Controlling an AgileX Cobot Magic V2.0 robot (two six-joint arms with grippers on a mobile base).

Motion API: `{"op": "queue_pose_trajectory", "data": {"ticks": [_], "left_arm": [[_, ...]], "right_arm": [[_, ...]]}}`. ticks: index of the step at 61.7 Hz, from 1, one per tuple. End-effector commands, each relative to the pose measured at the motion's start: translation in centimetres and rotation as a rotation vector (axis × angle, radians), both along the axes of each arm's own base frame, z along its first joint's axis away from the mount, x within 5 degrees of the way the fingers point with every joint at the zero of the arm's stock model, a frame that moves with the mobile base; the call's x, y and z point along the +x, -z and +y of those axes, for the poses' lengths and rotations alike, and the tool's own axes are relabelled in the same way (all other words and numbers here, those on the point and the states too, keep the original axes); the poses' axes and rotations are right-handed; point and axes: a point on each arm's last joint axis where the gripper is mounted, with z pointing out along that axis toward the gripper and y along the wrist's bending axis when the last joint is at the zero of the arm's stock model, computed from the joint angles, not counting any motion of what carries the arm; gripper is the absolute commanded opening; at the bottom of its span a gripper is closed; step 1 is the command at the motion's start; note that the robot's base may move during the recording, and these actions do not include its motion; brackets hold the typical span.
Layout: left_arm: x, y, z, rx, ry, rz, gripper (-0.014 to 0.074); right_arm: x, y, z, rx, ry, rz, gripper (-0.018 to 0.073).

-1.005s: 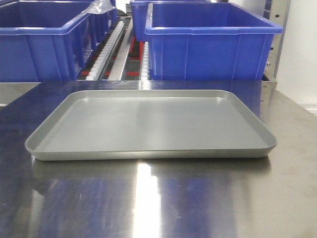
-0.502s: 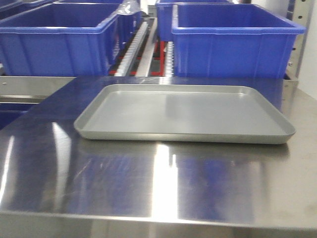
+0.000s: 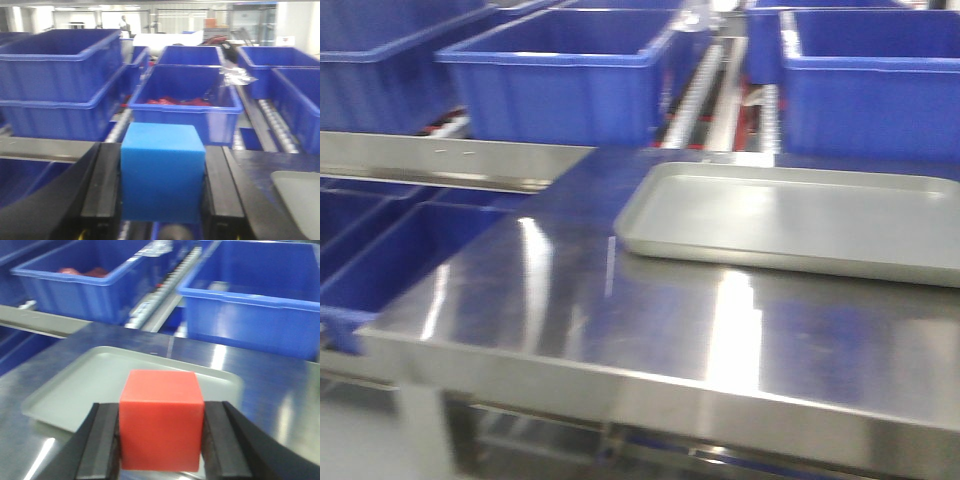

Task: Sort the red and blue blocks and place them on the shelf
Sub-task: 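Drive the base away from the table along the aisle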

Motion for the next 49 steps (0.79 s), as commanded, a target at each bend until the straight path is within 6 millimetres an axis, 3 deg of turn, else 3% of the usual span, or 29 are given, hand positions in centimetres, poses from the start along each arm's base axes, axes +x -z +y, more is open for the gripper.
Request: {"op": "queue_pose_trajectory", "data": {"ticks": [1, 49], "left_arm": [[-0.22, -1.66, 0.02, -0.015, 0.001, -0.107, 0.0124], [-0.22, -1.66, 0.02, -0.015, 0.001, -0.107, 0.0124]], "right_arm": [[-0.07, -1.71, -0.08, 0.002, 0.008, -0.114, 0.0377], [-0.07, -1.71, -0.08, 0.002, 0.008, -0.114, 0.0377]]}}
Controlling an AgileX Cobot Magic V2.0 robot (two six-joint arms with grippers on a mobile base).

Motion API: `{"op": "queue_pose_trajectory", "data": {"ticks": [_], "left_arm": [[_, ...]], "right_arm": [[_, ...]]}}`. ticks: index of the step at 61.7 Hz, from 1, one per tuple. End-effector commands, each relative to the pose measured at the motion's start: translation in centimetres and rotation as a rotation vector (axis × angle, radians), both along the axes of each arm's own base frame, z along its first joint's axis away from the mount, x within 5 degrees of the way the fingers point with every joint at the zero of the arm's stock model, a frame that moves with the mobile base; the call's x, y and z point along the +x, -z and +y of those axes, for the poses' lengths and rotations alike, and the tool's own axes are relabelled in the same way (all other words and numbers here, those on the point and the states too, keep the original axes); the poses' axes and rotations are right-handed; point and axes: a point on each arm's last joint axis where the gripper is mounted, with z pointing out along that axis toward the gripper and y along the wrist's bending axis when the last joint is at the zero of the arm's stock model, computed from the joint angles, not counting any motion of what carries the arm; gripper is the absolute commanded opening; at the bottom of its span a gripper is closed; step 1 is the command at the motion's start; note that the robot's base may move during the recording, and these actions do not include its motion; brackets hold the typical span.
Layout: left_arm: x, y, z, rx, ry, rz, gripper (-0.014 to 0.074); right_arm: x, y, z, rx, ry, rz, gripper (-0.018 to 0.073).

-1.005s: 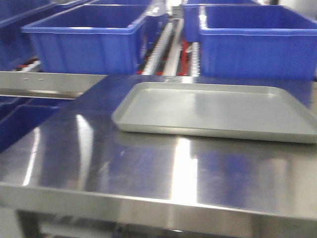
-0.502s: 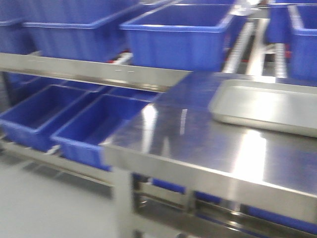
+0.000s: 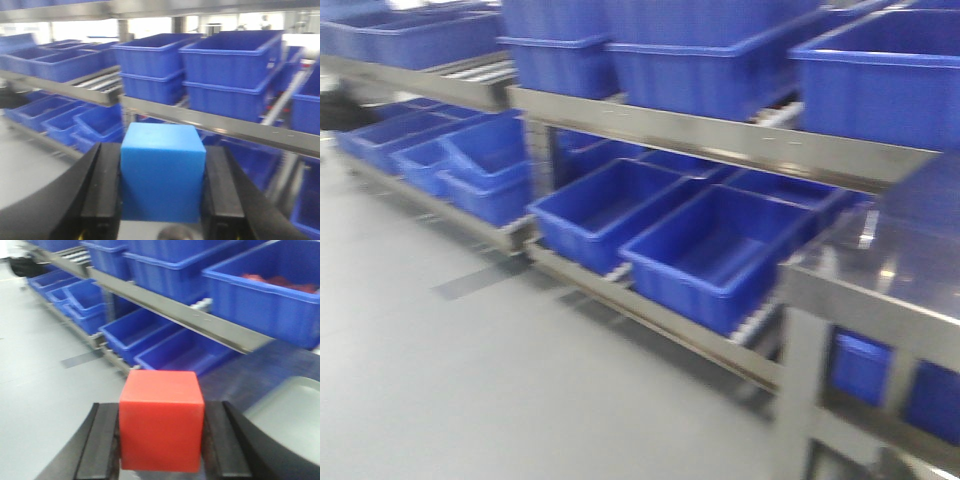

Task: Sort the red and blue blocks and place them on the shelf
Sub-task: 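Drive the base away from the table along the aisle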

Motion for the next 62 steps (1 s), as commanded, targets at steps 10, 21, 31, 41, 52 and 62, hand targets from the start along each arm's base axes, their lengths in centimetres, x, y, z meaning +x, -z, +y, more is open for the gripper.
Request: {"op": "queue_pose_trajectory", "data": {"ticks": [10, 21, 31, 41, 52, 62], "left_arm": [[-0.22, -1.66, 0.02, -0.015, 0.001, -0.107, 0.0124], [-0.22, -1.66, 0.02, -0.015, 0.001, -0.107, 0.0124], [-0.22, -1.66, 0.02, -0.015, 0.001, -0.107, 0.0124], [-0.22, -1.66, 0.02, -0.015, 0.001, -0.107, 0.0124], [-0.22, -1.66, 0.02, -0.015, 0.001, -0.107, 0.0124], [-0.22, -1.66, 0.02, -0.015, 0.001, -0.107, 0.0124]], "right_arm": [[-0.07, -1.71, -0.08, 0.002, 0.008, -0.114, 0.0377], [-0.07, -1.71, -0.08, 0.002, 0.008, -0.114, 0.0377], [-0.07, -1.71, -0.08, 0.002, 0.008, -0.114, 0.0377], [-0.07, -1.71, -0.08, 0.002, 0.008, -0.114, 0.0377], [-0.07, -1.71, -0.08, 0.002, 0.008, -0.114, 0.0377], [-0.07, -1.71, -0.08, 0.002, 0.008, -0.114, 0.0377]]}}
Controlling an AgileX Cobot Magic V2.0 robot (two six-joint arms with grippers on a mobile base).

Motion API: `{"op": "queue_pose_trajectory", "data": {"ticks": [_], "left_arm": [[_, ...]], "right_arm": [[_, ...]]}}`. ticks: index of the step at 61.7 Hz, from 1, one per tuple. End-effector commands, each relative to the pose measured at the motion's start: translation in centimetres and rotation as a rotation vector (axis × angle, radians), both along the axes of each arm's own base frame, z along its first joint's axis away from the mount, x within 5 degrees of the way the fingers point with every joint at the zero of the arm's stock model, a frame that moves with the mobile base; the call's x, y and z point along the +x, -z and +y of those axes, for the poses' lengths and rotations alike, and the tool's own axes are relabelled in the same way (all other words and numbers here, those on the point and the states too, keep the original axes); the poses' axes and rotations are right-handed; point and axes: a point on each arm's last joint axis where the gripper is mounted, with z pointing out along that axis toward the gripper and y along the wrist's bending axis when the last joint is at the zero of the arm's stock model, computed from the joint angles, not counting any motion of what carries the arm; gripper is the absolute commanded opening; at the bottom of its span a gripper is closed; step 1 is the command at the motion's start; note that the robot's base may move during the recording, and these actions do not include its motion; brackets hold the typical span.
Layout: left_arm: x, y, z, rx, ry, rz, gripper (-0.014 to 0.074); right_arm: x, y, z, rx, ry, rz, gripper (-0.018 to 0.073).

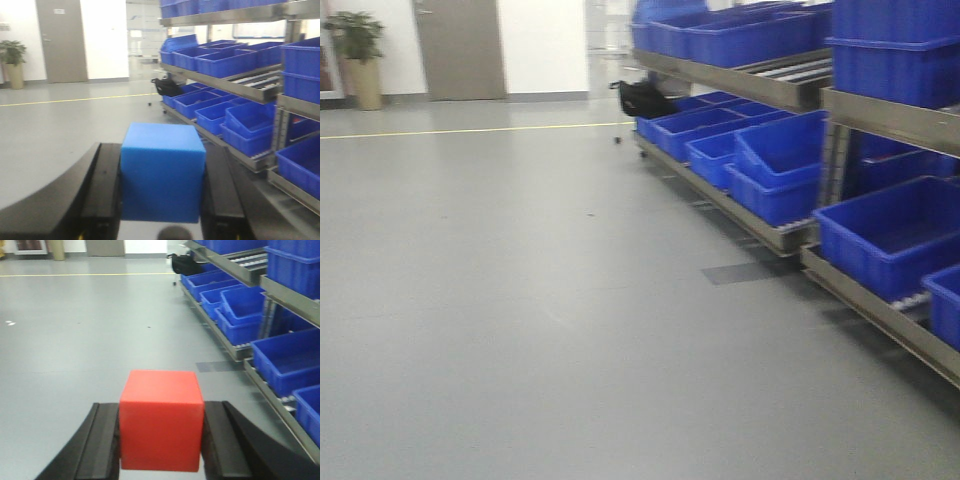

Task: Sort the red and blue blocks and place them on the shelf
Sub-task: 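Drive the base away from the table along the aisle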

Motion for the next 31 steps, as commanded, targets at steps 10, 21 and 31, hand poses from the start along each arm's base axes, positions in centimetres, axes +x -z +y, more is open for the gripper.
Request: {"op": "queue_pose_trajectory", "data": {"ticks": [10, 21, 31], "left_arm": [[-0.20, -1.65, 0.02, -0.015, 0.001, -0.106, 0.0124], [-0.20, -1.65, 0.02, -0.015, 0.001, -0.106, 0.0124], [-0.20, -1.65, 0.02, -0.015, 0.001, -0.106, 0.0124]], "right_arm": [[-0.07, -1.71, -0.08, 0.002, 0.008, -0.114, 0.0377], [-0.07, -1.71, -0.08, 0.002, 0.008, -0.114, 0.0377], [-0.07, -1.71, -0.08, 0.002, 0.008, -0.114, 0.0377]]}}
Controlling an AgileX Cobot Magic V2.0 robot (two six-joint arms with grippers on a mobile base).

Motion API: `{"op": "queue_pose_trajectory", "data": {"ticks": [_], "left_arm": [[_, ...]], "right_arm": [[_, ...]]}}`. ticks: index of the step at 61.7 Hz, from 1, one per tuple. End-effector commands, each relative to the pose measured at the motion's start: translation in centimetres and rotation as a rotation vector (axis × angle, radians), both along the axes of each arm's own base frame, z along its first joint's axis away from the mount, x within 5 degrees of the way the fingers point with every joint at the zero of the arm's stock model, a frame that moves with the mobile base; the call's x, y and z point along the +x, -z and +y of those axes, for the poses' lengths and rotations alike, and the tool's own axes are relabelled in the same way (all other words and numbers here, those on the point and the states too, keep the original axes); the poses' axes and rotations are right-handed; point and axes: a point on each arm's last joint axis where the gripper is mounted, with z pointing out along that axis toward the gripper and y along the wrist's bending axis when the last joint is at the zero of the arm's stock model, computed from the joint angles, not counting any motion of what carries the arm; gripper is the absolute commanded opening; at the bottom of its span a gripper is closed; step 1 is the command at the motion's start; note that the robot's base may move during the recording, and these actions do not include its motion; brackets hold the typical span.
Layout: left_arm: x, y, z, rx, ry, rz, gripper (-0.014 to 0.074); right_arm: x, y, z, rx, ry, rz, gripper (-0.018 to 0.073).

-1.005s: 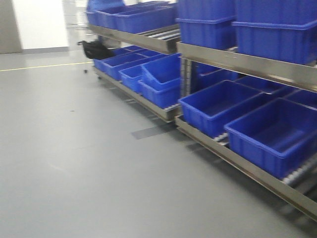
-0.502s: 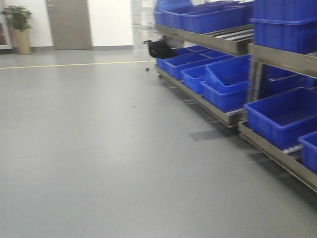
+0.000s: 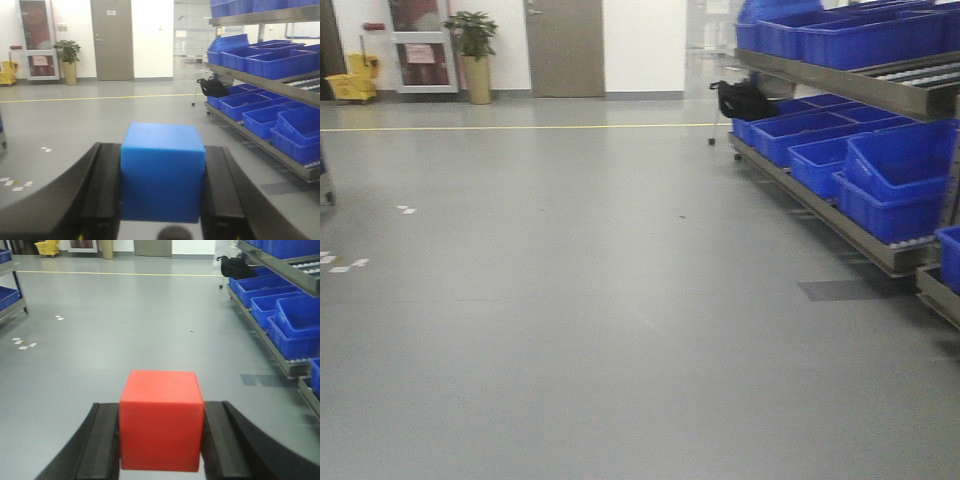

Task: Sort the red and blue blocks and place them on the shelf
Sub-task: 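Drive the base away from the table along the aisle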

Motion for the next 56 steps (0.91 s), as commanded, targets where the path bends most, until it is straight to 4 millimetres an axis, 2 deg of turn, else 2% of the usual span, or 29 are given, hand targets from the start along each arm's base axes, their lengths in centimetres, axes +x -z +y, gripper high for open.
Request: {"op": "queue_pose_trajectory", "data": {"ticks": [1, 56], "left_arm": [[-0.20, -1.65, 0.02, -0.015, 0.001, -0.106, 0.0124], [-0.20, -1.65, 0.02, -0.015, 0.001, -0.106, 0.0124]], "right_arm": [[-0.07, -1.71, -0.08, 0.002, 0.008, -0.114, 0.0377], [-0.07, -1.71, -0.08, 0.002, 0.008, -0.114, 0.0377]]}}
